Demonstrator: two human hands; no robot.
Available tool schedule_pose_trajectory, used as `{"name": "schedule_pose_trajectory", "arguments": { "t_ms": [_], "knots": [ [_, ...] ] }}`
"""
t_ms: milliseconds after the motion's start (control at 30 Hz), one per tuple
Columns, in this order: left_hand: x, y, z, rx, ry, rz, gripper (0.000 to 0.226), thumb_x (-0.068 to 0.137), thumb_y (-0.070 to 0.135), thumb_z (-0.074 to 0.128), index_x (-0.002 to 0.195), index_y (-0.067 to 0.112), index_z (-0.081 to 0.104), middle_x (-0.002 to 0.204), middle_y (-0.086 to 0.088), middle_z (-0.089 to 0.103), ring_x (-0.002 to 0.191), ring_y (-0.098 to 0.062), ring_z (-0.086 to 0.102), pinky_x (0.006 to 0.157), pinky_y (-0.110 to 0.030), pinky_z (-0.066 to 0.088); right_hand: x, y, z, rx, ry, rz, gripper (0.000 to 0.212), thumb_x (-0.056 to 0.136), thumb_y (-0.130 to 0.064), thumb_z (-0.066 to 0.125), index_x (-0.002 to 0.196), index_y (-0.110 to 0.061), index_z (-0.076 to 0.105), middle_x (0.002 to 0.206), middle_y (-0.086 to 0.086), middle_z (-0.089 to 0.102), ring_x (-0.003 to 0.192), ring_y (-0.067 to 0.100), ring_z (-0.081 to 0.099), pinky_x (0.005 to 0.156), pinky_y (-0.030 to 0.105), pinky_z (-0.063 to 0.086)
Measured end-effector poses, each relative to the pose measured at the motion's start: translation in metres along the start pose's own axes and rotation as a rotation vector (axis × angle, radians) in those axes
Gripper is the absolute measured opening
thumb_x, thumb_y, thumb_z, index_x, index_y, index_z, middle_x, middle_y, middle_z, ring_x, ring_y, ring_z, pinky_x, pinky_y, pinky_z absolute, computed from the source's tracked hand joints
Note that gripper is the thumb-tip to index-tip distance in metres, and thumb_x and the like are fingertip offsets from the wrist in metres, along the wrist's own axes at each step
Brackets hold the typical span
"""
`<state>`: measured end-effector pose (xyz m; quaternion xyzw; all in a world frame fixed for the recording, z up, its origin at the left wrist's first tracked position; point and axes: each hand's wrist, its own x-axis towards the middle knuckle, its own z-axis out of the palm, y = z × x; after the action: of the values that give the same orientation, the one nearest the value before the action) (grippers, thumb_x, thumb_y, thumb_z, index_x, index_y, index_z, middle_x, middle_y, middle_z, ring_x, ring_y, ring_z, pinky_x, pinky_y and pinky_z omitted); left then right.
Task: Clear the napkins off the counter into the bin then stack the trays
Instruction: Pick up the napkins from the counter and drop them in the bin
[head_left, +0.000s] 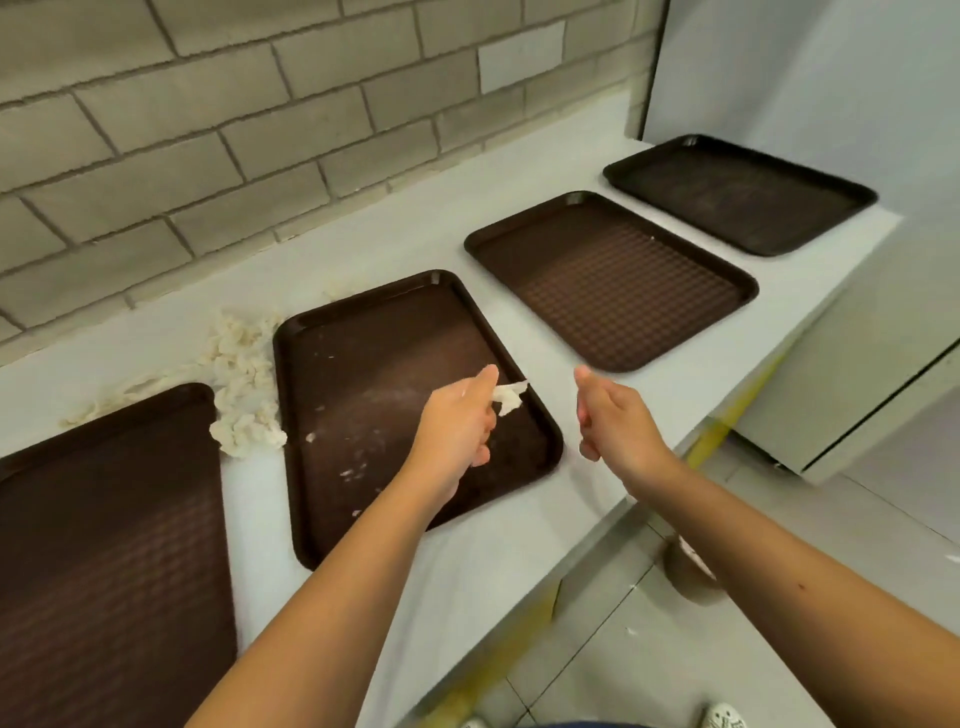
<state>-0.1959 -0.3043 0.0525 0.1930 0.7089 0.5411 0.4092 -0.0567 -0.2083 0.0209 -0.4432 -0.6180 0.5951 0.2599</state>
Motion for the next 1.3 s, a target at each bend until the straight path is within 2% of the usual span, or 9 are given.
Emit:
{"name": "schedule_pose_trajectory", "arguments": {
  "t_ms": [200, 300, 433, 567, 700, 800, 933, 1100, 1300],
  "knots": [
    [0.004, -0.003, 0.122, 0.042, -0.186, 0.095, 0.029, 0.104, 0.026, 0.042, 0.108, 0.017, 0.069, 0.072, -0.002, 0.067, 0.052, -0.013, 0.056, 0.045, -0.025, 0.047, 0.017, 0.039, -0.115, 0.114, -0.009, -0.004, 0.030, 0.105, -0.028, 0.034, 0.084, -0.014, 0.050, 0.053, -0.005, 0.032, 0.040, 0.007, 0.026, 0.041, 0.020, 0.023],
    [0.007, -0.010, 0.200, -0.015, -0.259, 0.064, 0.028, 0.104, 0.022, 0.042, 0.113, 0.015, 0.067, 0.080, 0.000, 0.071, 0.057, -0.012, 0.060, 0.042, -0.021, 0.045, 0.028, 0.064, -0.193, 0.015, -0.027, -0.029, 0.027, 0.105, -0.018, 0.032, 0.095, -0.016, 0.056, 0.057, -0.005, 0.038, 0.039, 0.002, 0.029, 0.038, 0.018, 0.026],
    [0.013, -0.025, 0.285, -0.069, -0.254, -0.050, 0.030, 0.103, 0.031, 0.045, 0.095, 0.013, 0.068, 0.055, 0.004, 0.033, 0.044, -0.009, 0.027, 0.037, -0.019, 0.021, 0.033, 0.084, -0.279, -0.067, 0.016, -0.044, 0.026, 0.104, -0.023, 0.037, 0.087, -0.016, 0.056, 0.061, -0.004, 0.037, 0.047, 0.000, 0.034, 0.046, 0.015, 0.029],
    [0.020, -0.044, 0.340, -0.051, -0.270, -0.176, 0.050, 0.094, 0.053, 0.052, 0.058, 0.020, 0.041, 0.048, 0.005, 0.028, 0.040, -0.009, 0.020, 0.039, -0.016, 0.014, 0.041, 0.109, -0.332, -0.179, -0.070, 0.013, 0.031, 0.091, -0.041, 0.041, 0.081, -0.012, 0.049, 0.074, -0.003, 0.041, 0.061, -0.002, 0.040, 0.065, 0.027, 0.032],
    [0.037, -0.058, 0.369, 0.064, -0.327, -0.275, 0.051, 0.090, 0.059, 0.052, 0.057, 0.027, 0.030, 0.051, 0.005, 0.024, 0.044, -0.012, 0.015, 0.043, -0.022, 0.011, 0.058, 0.154, -0.358, -0.279, -0.103, 0.195, 0.027, 0.096, -0.024, 0.039, 0.086, -0.009, 0.059, 0.084, -0.006, 0.048, 0.082, 0.010, 0.045, 0.073, 0.014, 0.035],
    [0.057, -0.072, 0.382, 0.197, -0.320, -0.305, 0.046, 0.096, 0.049, 0.048, 0.061, 0.024, 0.035, 0.048, 0.006, 0.030, 0.042, -0.011, 0.020, 0.042, -0.022, 0.016, 0.077, 0.191, -0.369, -0.362, -0.063, 0.268, 0.029, 0.098, -0.008, 0.035, 0.091, -0.008, 0.063, 0.103, 0.009, 0.053, 0.102, 0.021, 0.050, 0.082, 0.027, 0.038],
    [0.082, -0.102, 0.398, 0.263, -0.334, -0.367, 0.042, 0.100, 0.049, 0.041, 0.069, 0.021, 0.039, 0.046, 0.007, 0.033, 0.039, -0.010, 0.022, 0.041, -0.021, 0.017, 0.099, 0.228, -0.374, -0.454, -0.095, 0.356, 0.032, 0.090, 0.004, 0.036, 0.103, -0.014, 0.059, 0.110, 0.014, 0.049, 0.101, 0.027, 0.050, 0.073, 0.028, 0.042],
    [0.101, -0.135, 0.414, 0.202, -0.347, -0.581, 0.037, 0.098, 0.052, 0.036, 0.082, 0.020, 0.045, 0.053, 0.004, 0.037, 0.044, -0.010, 0.023, 0.045, -0.021, 0.016, 0.115, 0.263, -0.376, -0.597, -0.182, 0.473, 0.044, 0.092, -0.009, 0.047, 0.135, -0.015, 0.046, 0.130, 0.015, 0.038, 0.121, 0.035, 0.047, 0.102, 0.037, 0.040],
    [0.116, -0.171, 0.436, 0.111, -0.204, -0.710, 0.022, 0.100, 0.013, 0.039, 0.113, 0.008, 0.057, 0.077, -0.007, 0.053, 0.063, -0.019, 0.049, 0.049, -0.029, 0.044, 0.120, 0.273, -0.390, -0.522, -0.135, 0.509, 0.046, 0.095, -0.007, 0.049, 0.140, -0.007, 0.043, 0.139, 0.019, 0.043, 0.129, 0.037, 0.039, 0.109, 0.043, 0.034]
  ]
}}
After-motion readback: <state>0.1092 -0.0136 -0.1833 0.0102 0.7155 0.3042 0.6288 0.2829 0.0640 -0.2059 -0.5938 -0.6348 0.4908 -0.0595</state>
